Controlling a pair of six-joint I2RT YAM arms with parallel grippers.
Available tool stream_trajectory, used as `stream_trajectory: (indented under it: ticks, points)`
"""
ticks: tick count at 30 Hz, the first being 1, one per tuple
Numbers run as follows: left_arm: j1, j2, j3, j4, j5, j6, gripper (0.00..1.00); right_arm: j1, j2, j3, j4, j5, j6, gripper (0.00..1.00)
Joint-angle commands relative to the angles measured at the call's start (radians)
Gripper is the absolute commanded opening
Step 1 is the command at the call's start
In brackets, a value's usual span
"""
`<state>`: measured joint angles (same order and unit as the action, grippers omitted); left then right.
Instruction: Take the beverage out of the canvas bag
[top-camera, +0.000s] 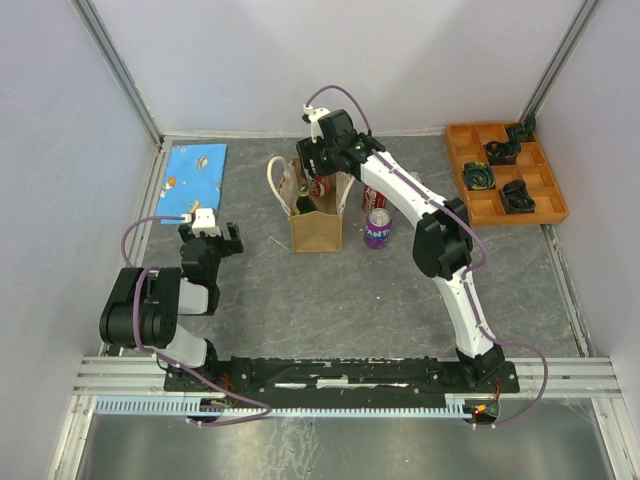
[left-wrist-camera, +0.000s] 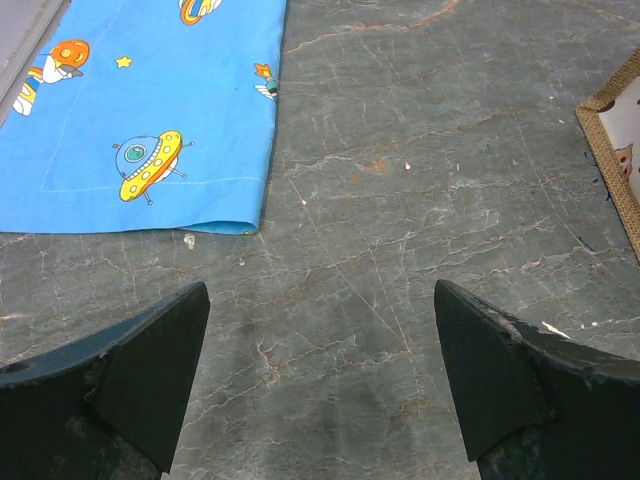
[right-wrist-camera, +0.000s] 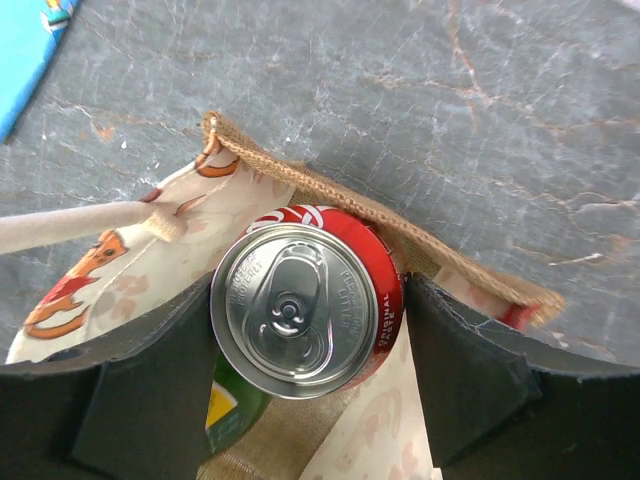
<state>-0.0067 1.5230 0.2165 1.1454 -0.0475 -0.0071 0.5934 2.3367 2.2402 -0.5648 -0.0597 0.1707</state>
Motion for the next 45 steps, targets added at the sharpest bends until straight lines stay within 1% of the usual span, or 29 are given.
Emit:
stream_trajectory:
  ticks: [1,9,15,19,25,29,33,37,40,45]
  points:
    - [0.000,-0.002,0.022,0.029,-0.002,-0.009,0.99,-0.005,-0.234,-0.001,0.165,0.055,-0.008,0.00]
    - [0.001,-0.001,0.022,0.028,-0.002,-0.008,0.99,-0.007,-0.419,-0.091,0.269,0.124,-0.047,0.00]
    - [0.000,-0.002,0.023,0.028,-0.002,-0.008,0.99,-0.029,-0.568,-0.222,0.331,0.279,-0.099,0.00]
    - [0.001,-0.003,0.023,0.029,-0.002,-0.008,0.99,-0.105,-0.690,-0.396,0.345,0.345,-0.077,0.00]
    - [0.000,-0.002,0.023,0.029,-0.002,-0.008,0.99,-0.244,-0.868,-0.670,0.319,0.374,0.035,0.00]
    - [0.001,-0.002,0.022,0.029,-0.003,-0.008,0.99,-0.270,-0.947,-0.827,0.274,0.388,0.073,0.00]
    - [0.001,-0.003,0.022,0.029,-0.002,-0.009,0.99,-0.275,-1.006,-0.959,0.260,0.369,0.125,0.00]
    - [0.001,-0.002,0.023,0.029,-0.002,-0.007,0.99,-0.275,-1.035,-1.058,0.267,0.309,0.184,0.00]
    - [0.001,-0.002,0.023,0.029,-0.003,-0.008,0.99,-0.274,-1.025,-1.111,0.281,0.276,0.215,0.00]
    - [0.001,-0.002,0.021,0.029,-0.002,-0.008,0.99,-0.276,-0.984,-1.174,0.363,0.261,0.217,0.00]
